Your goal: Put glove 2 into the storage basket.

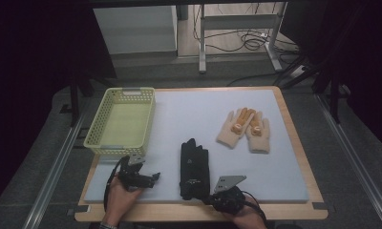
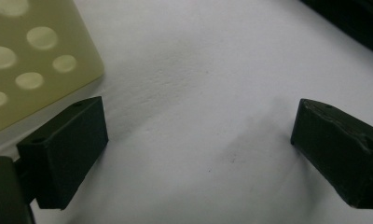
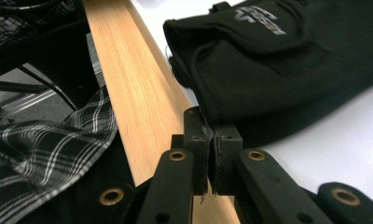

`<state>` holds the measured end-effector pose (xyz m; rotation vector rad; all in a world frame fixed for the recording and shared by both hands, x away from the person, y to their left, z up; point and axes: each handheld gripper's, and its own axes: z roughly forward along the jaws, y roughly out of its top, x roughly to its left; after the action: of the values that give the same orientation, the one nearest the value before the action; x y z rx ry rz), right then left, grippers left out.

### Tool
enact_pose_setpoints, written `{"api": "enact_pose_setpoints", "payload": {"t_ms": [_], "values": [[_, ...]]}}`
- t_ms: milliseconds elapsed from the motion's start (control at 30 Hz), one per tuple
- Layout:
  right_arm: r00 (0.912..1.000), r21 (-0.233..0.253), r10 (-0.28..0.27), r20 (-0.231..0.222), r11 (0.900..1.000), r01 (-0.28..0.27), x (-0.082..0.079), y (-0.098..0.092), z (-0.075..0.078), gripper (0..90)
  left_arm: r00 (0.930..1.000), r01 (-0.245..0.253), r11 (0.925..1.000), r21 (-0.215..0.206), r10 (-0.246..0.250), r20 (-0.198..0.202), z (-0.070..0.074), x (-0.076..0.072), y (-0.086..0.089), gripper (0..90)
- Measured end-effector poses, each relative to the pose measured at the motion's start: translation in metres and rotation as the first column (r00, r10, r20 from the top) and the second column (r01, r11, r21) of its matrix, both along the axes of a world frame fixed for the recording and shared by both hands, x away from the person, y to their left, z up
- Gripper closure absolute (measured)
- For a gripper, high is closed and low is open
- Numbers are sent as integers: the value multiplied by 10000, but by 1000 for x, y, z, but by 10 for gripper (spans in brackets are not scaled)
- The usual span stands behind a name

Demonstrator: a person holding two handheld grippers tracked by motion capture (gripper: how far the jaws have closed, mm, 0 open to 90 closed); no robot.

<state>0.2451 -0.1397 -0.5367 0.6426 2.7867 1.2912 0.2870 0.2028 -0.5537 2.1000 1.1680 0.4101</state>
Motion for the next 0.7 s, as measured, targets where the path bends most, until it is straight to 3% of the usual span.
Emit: {"api": "enact_pose_setpoints", "payload": {"t_ms": [233, 500, 600, 700], "values": [[9995, 71, -212, 246, 9998, 210, 12, 16, -1, 883, 10000, -3, 10000, -8, 3, 6, 0, 0, 0, 41], [9967, -62, -584, 559, 9982, 589, 41, 35, -1, 884, 10000, 36, 10000, 49, -36, -11, 0, 0, 0, 41], [9968, -119, -599, 522, 9981, 606, 42, 35, 1, 843, 10000, 37, 10000, 50, -37, -9, 0, 0, 0, 41], [9962, -202, -604, 623, 9979, 618, 36, 22, 5, 814, 10000, 39, 10000, 53, -39, -13, 0, 0, 0, 41]]}}
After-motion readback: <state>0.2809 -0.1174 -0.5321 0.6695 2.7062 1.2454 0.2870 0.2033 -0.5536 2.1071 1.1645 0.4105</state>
